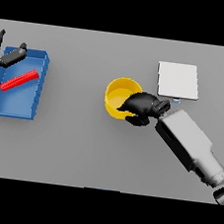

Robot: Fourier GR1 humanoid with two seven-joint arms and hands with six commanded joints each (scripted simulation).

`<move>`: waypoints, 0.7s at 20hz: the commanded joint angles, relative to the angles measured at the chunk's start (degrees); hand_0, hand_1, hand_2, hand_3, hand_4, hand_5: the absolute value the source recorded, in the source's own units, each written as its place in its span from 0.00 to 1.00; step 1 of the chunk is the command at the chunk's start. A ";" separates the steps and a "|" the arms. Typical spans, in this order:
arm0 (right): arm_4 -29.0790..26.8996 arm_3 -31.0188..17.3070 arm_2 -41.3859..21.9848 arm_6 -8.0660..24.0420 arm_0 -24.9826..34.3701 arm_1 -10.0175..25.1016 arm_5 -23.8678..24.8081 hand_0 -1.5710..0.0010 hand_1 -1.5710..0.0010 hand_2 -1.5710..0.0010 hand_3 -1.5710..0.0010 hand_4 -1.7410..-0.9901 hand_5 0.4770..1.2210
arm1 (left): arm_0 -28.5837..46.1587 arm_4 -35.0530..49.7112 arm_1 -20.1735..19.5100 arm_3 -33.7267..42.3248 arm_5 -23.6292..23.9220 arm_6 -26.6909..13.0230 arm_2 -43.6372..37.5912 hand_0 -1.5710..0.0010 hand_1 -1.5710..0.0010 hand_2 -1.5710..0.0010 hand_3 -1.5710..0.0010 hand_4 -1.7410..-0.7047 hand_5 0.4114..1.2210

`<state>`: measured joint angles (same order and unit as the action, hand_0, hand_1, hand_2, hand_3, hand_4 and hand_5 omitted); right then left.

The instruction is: Pick up the red beaker and tilt it to pour out 1 green nut into yellow bowl. Pick up the yellow bowl and place it on the metallic measuring scale.

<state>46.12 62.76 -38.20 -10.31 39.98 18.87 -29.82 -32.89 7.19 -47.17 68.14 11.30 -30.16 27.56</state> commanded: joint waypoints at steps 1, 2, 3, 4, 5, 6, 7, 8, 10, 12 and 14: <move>-0.31 -0.36 -0.08 -0.29 0.25 0.10 -0.56 0.22 0.24 0.25 0.41 0.15 0.89 | -0.29 0.05 -0.07 0.38 -0.17 -0.18 0.03 1.00 1.00 1.00 1.00 0.91 0.39; -0.85 -0.09 0.06 -0.29 0.01 0.34 -0.77 0.18 0.19 0.20 0.35 0.12 0.91 | -0.69 -0.01 0.37 0.32 -0.05 -0.75 0.21 1.00 1.00 1.00 1.00 0.91 0.39; -1.15 0.84 -0.01 0.70 -0.47 0.51 -0.89 0.14 0.15 0.18 0.30 0.10 0.93 | -0.17 0.07 0.55 0.36 0.11 -0.19 0.26 1.00 1.00 1.00 1.00 0.91 0.39; -1.33 1.04 -0.13 0.48 -0.32 0.76 -0.95 0.11 0.12 0.16 0.27 0.08 0.94 | -0.31 0.12 0.57 0.26 0.08 -0.34 0.21 1.00 1.00 1.00 1.00 0.91 0.39; -1.70 0.85 -0.08 0.26 -0.04 0.80 -1.37 0.09 0.10 0.14 0.26 0.06 0.95 | 0.11 0.37 0.02 0.78 -0.14 -0.43 0.08 1.00 1.00 1.00 1.00 0.91 0.39; -2.07 0.29 0.13 -0.76 0.44 1.04 -1.40 0.07 0.08 0.12 0.25 0.05 0.96 | 0.19 0.50 -0.15 1.00 -0.03 -0.58 -0.09 1.00 1.00 1.00 1.00 0.90 0.39; -2.19 1.18 0.14 -0.32 -0.11 1.34 -1.22 0.06 0.06 0.09 0.25 0.04 0.97 | 0.30 0.56 0.03 0.59 -0.09 0.09 -0.15 1.00 1.00 1.00 1.00 0.90 0.39; -2.46 1.96 0.35 -0.49 -0.33 1.93 -1.24 0.05 0.05 0.07 0.25 0.03 0.98 | 0.47 0.08 0.11 1.10 0.36 -0.21 0.25 1.00 1.00 1.00 1.00 0.90 0.39; -3.11 3.19 0.86 0.75 0.30 2.28 -2.09 0.03 0.03 0.06 0.24 0.02 0.98 | 0.83 -0.38 0.04 1.29 0.67 -0.40 0.62 1.00 1.00 1.00 1.00 0.91 0.39; -4.90 6.33 2.11 0.60 0.24 4.02 -3.78 0.02 0.02 0.06 0.19 0.01 0.99 | 0.58 -0.20 -0.21 1.06 0.42 -0.14 0.31 1.00 1.00 1.00 1.00 0.91 0.39; -5.63 8.94 3.05 1.50 1.53 5.96 -5.64 0.01 0.01 0.04 0.12 0.01 0.99 | 0.27 -0.30 -0.49 1.33 0.22 -0.35 0.32 1.00 1.00 1.00 1.00 0.91 0.38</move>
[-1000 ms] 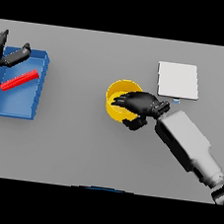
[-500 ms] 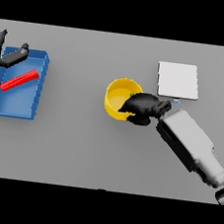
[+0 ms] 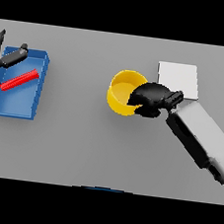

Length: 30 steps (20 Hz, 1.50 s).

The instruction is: Pick up the red beaker and tilt it to pour out 1 green nut into yellow bowl. Pick up the yellow bowl and place it on the metallic measuring scale.

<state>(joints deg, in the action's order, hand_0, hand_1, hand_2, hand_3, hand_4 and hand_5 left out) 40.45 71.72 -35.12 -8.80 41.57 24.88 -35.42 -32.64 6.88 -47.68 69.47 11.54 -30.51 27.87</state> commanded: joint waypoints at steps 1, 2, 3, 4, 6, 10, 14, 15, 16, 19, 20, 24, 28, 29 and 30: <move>-0.30 0.99 0.41 1.21 0.14 0.43 -0.64 0.01 0.01 0.03 0.14 0.02 1.00 | 0.04 0.11 -0.28 0.03 -0.37 0.20 -0.04 1.00 1.00 1.00 1.00 0.91 0.38; -0.87 2.41 1.15 2.32 0.39 1.01 -1.29 0.01 0.01 0.03 0.14 0.02 1.00 | -0.06 0.29 -0.05 0.05 -0.30 -0.02 -0.10 1.00 1.00 1.00 1.00 0.91 0.38; -1.36 4.03 1.84 3.24 0.83 1.93 -2.34 0.01 0.01 0.02 0.15 0.02 1.00 | -0.63 0.61 0.26 -0.24 -0.88 -0.30 -0.10 1.00 1.00 1.00 1.00 0.91 0.38; -1.16 3.79 2.23 3.44 1.32 2.40 -1.94 0.00 0.01 0.02 0.17 0.02 1.00 | -0.28 0.25 0.34 0.09 -0.52 0.07 0.19 1.00 1.00 1.00 1.00 0.91 0.38; -1.94 5.04 3.12 6.01 0.87 2.68 -2.69 0.00 0.00 0.01 0.20 0.03 1.00 | 0.37 0.58 0.00 0.28 -0.37 0.28 -0.14 1.00 1.00 1.00 1.00 0.90 0.38; -2.69 8.66 3.95 6.44 0.59 4.35 -3.46 0.00 0.00 0.00 0.21 0.03 1.00 | -0.02 0.16 -0.31 0.96 -0.15 -0.09 -0.01 1.00 1.00 1.00 1.00 0.91 0.39; -1.36 5.90 5.79 6.61 2.77 6.75 -1.26 0.00 0.00 0.00 0.17 0.03 1.00 | 0.83 0.40 -1.03 1.92 0.22 -0.38 -0.34 1.00 1.00 1.00 1.00 0.90 0.41; -1.03 4.19 6.29 5.39 3.16 7.57 -0.06 0.00 0.00 0.00 0.19 0.03 1.00 | 0.76 0.12 -0.67 1.87 0.46 -0.81 -0.04 1.00 1.00 1.00 1.00 0.91 0.40; -0.53 2.40 6.85 5.65 3.77 7.85 1.20 0.00 0.00 0.00 0.20 0.03 1.00 | 1.08 0.00 -1.11 2.27 0.57 -1.25 -0.03 1.00 1.00 1.00 1.00 0.91 0.40; -0.84 -2.96 8.56 5.44 4.73 8.42 2.99 0.00 0.00 0.00 0.22 0.03 1.00 | 1.26 0.22 -1.70 5.13 1.05 -3.72 0.15 1.00 1.00 1.00 1.00 0.90 0.41; -1.28 -3.99 9.06 5.44 4.31 8.94 3.38 0.00 0.00 0.00 0.23 0.03 1.00 | 1.58 0.32 -1.59 5.59 1.31 -4.12 0.21 1.00 1.00 1.00 1.00 0.89 0.42; -1.26 -10.43 9.51 4.30 5.35 9.24 6.25 0.00 0.00 0.00 0.25 0.03 1.00 | 1.47 0.72 -2.38 4.90 1.34 -4.44 0.22 1.00 1.00 1.00 1.00 0.88 0.45; -0.14 -19.75 9.56 3.28 7.23 8.14 10.57 0.00 0.00 0.00 0.22 0.03 1.00 | 0.63 1.22 -2.38 3.58 1.27 -4.44 0.97 1.00 1.00 1.00 1.00 0.89 0.43; 0.35 -22.83 9.45 2.39 8.07 7.46 11.93 0.00 0.00 0.00 0.20 0.02 1.00 | 0.87 1.27 -2.60 3.79 1.45 -4.43 1.22 1.00 1.00 1.00 1.00 0.89 0.43; 0.78 -24.94 9.23 1.57 8.41 7.14 13.29 0.00 0.00 0.00 0.17 0.02 1.00 | 0.95 1.68 -2.80 3.85 1.60 -4.44 1.50 1.00 1.00 1.00 1.00 0.89 0.43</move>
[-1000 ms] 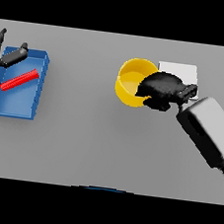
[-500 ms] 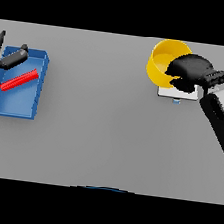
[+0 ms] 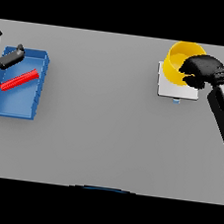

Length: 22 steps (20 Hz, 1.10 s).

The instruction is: Pick up the red beaker and tilt it to pour out 1 green nut into yellow bowl. Pick up the yellow bowl and place it on the metallic measuring scale.

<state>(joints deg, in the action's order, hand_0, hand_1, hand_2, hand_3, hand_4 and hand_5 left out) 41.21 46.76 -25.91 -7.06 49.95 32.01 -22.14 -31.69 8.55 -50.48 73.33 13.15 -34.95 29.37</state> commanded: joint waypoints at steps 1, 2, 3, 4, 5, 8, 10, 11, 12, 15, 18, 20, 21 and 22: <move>0.28 -1.43 -0.24 -1.20 0.43 0.01 0.66 0.00 0.00 0.00 0.13 0.02 1.00 | -0.58 -0.43 0.20 -0.57 0.13 0.00 0.41 1.00 1.00 1.00 1.00 0.89 0.43; 0.28 -3.11 -0.28 -1.59 0.52 -0.61 1.72 0.00 0.00 0.00 0.12 0.02 1.00 | -0.85 -0.07 -0.26 -0.72 -0.17 0.00 0.12 1.00 1.00 1.00 1.00 0.90 0.42; 0.35 -4.64 -0.33 -2.16 0.79 -0.90 2.45 0.00 0.00 0.00 0.10 0.02 1.00 | -0.96 -0.23 -0.12 -0.72 0.07 0.00 0.36 1.00 1.00 1.00 1.00 0.90 0.42; 0.43 -6.00 -0.43 -1.96 1.08 -1.48 3.20 0.00 0.01 0.00 0.09 0.02 1.00 | -1.30 -0.15 -0.06 -1.20 -0.25 0.00 0.50 1.00 1.00 1.00 1.00 0.91 0.41; 0.23 -7.23 -0.41 -2.25 1.22 -1.87 3.69 0.00 0.02 0.00 0.07 0.02 1.00 | -1.27 -0.05 -0.27 -1.21 -0.02 0.00 0.77 1.00 1.00 1.00 1.00 0.91 0.40; 0.18 -10.55 -0.64 -1.98 1.75 -2.80 5.10 0.00 0.05 0.00 0.05 0.02 1.00 | -1.83 0.56 -0.32 -0.97 -0.07 0.03 0.75 1.00 1.00 1.00 1.00 0.91 0.39; 0.09 -11.80 -0.91 -2.68 2.20 -3.31 6.14 0.00 0.07 0.00 0.05 0.02 1.00 | -1.76 0.75 0.04 -1.19 -0.11 0.22 1.16 1.00 1.00 1.00 1.00 0.90 0.40; -0.11 -12.35 -0.90 -3.07 2.53 -3.32 6.10 0.01 0.10 0.00 0.06 0.03 1.00 | -2.05 0.44 0.24 -1.47 -0.15 0.29 1.38 1.00 1.00 1.00 1.00 0.90 0.40; -0.45 -12.88 -0.94 -3.39 2.94 -3.44 5.59 0.03 0.11 0.00 0.16 0.02 1.00 | -2.35 0.53 0.37 -2.02 -0.05 0.40 1.09 1.00 1.00 1.00 1.00 0.90 0.40; -1.26 -14.68 -0.67 -2.37 3.36 -4.29 4.29 0.03 0.14 0.14 0.42 0.19 0.88 | -2.28 0.76 0.36 -1.79 -0.06 0.00 1.50 1.00 1.00 1.00 1.00 0.90 0.41; -1.39 -15.78 -0.48 -3.05 3.82 -4.12 3.87 0.50 0.56 0.48 0.55 0.36 0.61 | -2.23 0.66 0.87 -1.98 0.14 0.02 1.92 1.00 1.00 1.00 1.00 0.90 0.41; -1.26 -17.11 -0.44 -3.25 4.46 -4.26 3.40 0.68 0.72 0.62 0.60 0.42 0.50 | -2.78 0.44 1.24 -2.65 0.29 0.00 2.37 1.00 1.00 1.00 1.00 0.90 0.41; -1.15 -17.65 -0.48 -3.70 4.81 -4.30 3.34 0.75 0.77 0.67 0.62 0.44 0.46 | -2.82 0.36 0.90 -2.88 0.00 0.04 2.33 1.00 1.00 1.00 1.00 0.90 0.40; -1.04 -17.95 -0.62 -4.31 5.00 -4.43 3.33 0.80 0.82 0.71 0.64 0.46 0.43 | -2.63 0.63 0.81 -2.99 0.07 0.24 2.04 1.00 1.00 1.00 1.00 0.90 0.40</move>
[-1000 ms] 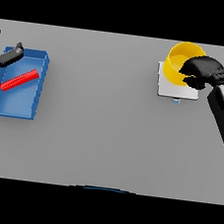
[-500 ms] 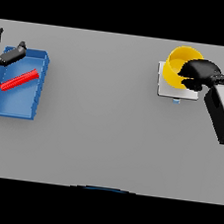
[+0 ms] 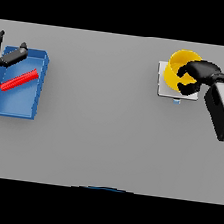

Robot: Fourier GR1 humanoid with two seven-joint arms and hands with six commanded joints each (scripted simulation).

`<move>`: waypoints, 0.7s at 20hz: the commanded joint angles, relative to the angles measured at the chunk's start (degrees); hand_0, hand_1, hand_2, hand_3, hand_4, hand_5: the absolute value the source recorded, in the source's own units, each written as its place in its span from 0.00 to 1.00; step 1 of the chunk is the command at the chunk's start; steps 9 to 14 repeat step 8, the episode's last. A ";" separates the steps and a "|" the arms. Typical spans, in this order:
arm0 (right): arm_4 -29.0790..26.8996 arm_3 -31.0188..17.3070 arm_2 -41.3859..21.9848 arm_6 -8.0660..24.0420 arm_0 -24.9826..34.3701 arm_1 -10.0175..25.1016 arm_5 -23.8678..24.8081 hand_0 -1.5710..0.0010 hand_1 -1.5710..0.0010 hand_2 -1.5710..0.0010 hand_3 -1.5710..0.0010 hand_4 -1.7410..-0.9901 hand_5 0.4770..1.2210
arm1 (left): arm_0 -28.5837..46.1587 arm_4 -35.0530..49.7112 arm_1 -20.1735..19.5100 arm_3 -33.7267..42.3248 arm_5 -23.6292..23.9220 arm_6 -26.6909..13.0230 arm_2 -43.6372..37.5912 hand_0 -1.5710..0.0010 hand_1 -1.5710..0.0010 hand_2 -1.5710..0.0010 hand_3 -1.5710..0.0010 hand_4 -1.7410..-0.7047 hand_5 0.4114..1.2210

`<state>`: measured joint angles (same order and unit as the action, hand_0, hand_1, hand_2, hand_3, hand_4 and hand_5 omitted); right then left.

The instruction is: Pick up the red beaker and tilt it to pour out 1 green nut into yellow bowl. Pick up the yellow bowl and place it on the metallic measuring scale.

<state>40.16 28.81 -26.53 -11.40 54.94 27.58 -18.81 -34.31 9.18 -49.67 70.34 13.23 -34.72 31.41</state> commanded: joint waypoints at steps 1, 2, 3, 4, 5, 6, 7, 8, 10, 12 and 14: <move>0.15 -0.08 -0.35 -0.77 -0.08 -0.18 -0.29 0.84 0.86 0.75 0.65 0.47 0.41 | -0.25 0.07 0.65 0.01 0.23 -0.20 0.20 1.00 1.00 1.00 1.00 0.90 0.41; 0.33 -0.20 -0.62 -1.37 -0.16 -0.01 -0.52 0.87 0.88 0.79 0.68 0.49 0.39 | -0.39 0.43 0.29 -0.59 -0.28 0.47 -0.29 1.00 1.00 1.00 1.00 0.90 0.40; 0.61 -0.86 -0.79 -1.83 0.35 -0.03 -0.67 0.90 0.91 0.82 0.70 0.51 0.37 | -0.57 0.50 0.45 -0.66 -0.22 0.26 -0.35 1.00 1.00 1.00 1.00 0.90 0.40; 0.98 -1.18 -1.08 -2.32 0.84 0.17 -0.84 0.92 0.93 0.84 0.72 0.53 0.36 | -0.56 0.21 0.72 -0.93 -0.12 0.55 -0.10 1.00 1.00 1.00 1.00 0.90 0.40; 1.24 -1.33 -1.43 -2.68 0.46 -0.18 -0.48 0.93 0.94 0.87 0.74 0.54 0.35 | -0.59 0.36 0.61 -0.45 -0.07 0.44 -0.21 1.00 1.00 1.00 1.00 0.90 0.40; 1.41 -1.87 -1.39 -2.05 1.21 -0.19 -0.93 0.95 0.95 0.89 0.75 0.55 0.35 | -0.23 0.51 0.66 -0.25 0.04 0.43 -0.17 1.00 1.00 1.00 1.00 0.89 0.40; 1.49 -2.54 -1.40 -1.98 1.51 -0.68 -0.92 0.96 0.96 0.91 0.77 0.57 0.35 | -0.26 0.71 0.46 0.12 0.28 0.02 -0.43 1.00 1.00 1.00 1.00 0.89 0.40; 1.65 -2.61 -1.54 -1.70 1.44 -0.93 -0.73 0.97 0.97 0.93 0.78 0.58 0.34 | -0.59 0.41 0.50 -0.36 0.26 0.26 -0.39 1.00 1.00 1.00 1.00 0.89 0.40; 1.65 -2.61 -1.54 -1.70 1.44 -0.93 -0.73 0.97 0.97 0.93 0.78 0.58 0.34 | -0.59 0.41 0.50 -0.36 0.26 0.26 -0.39 1.00 1.00 1.00 1.00 0.89 0.40; 1.65 -2.61 -1.54 -1.70 1.44 -0.93 -0.73 0.97 0.97 0.93 0.78 0.58 0.34 | -0.59 0.41 0.50 -0.36 0.26 0.26 -0.39 1.00 1.00 1.00 1.00 0.89 0.40; 1.65 -2.61 -1.54 -1.70 1.44 -0.93 -0.73 0.97 0.97 0.93 0.78 0.58 0.34 | -0.59 0.41 0.50 -0.36 0.26 0.26 -0.39 1.00 1.00 1.00 1.00 0.89 0.40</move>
